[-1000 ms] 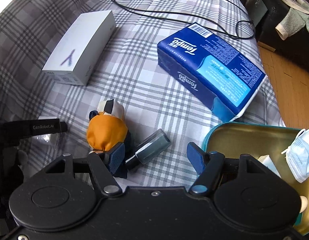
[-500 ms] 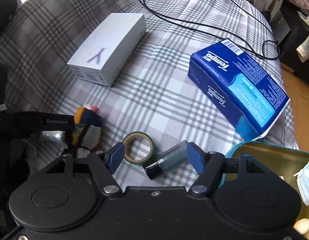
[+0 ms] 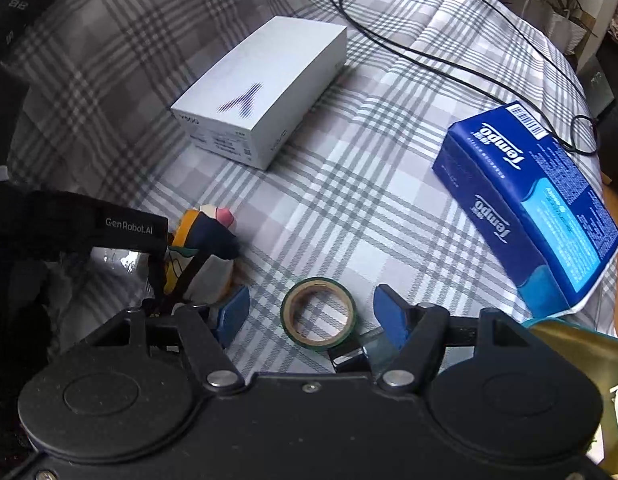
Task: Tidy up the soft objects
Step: 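Grasp the green tape roll with the right gripper and lift, then carry the tape roll and wipe pack over the gold tray and release both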
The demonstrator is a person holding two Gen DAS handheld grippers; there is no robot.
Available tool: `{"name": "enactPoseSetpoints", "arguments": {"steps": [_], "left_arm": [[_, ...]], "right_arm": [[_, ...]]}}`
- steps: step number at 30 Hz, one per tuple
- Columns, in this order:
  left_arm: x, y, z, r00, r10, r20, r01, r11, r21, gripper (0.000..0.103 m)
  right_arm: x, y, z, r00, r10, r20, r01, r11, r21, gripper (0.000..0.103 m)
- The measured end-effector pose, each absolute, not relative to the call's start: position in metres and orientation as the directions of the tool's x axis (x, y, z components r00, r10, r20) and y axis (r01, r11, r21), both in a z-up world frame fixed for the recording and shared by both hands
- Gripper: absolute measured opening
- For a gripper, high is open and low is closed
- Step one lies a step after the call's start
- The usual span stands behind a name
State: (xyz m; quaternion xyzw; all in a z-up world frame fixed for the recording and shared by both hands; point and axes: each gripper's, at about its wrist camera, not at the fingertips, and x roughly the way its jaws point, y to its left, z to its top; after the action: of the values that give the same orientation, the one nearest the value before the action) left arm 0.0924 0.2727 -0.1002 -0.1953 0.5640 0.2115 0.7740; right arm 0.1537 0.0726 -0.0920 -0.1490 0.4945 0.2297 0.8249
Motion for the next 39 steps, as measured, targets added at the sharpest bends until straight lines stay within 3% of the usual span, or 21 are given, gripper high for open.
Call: {"name": "enactPoseSetpoints", "arguments": {"steps": [8, 11, 22, 31, 39], "left_arm": [[0.086, 0.281, -0.086, 0.299, 0.11, -0.948, -0.555, 0.828, -0.078, 0.062], [0.084, 0.28, -0.075, 0.321, 0.111, -0.94, -0.544, 0.834, -0.088, 0.062], [0.068, 0.275, -0.025, 0.414, 0.128, -0.901, -0.522, 0.844, -0.12, 0.062], [0.066, 0.227, 0.001, 0.476, 0.093, -0.875, -0.42, 0.898, -0.133, 0.061], [0.072, 0.137, 0.008, 0.489, -0.009, -0.872, -0.224, 0.965, -0.136, 0.061]], "right_arm": [[0.153, 0.079, -0.113, 0.39, 0.159, -0.907, -0.557, 0.825, -0.094, 0.065], [0.155, 0.079, -0.114, 0.362, 0.187, -0.913, -0.575, 0.816, -0.061, 0.049], [0.147, 0.063, -0.067, 0.411, 0.299, -0.861, -0.518, 0.854, 0.049, 0.048], [0.147, -0.011, -0.021, 0.473, 0.303, -0.827, -0.353, 0.926, 0.137, 0.049], [0.141, -0.112, 0.002, 0.508, 0.189, -0.84, -0.102, 0.982, 0.159, 0.049]]}}
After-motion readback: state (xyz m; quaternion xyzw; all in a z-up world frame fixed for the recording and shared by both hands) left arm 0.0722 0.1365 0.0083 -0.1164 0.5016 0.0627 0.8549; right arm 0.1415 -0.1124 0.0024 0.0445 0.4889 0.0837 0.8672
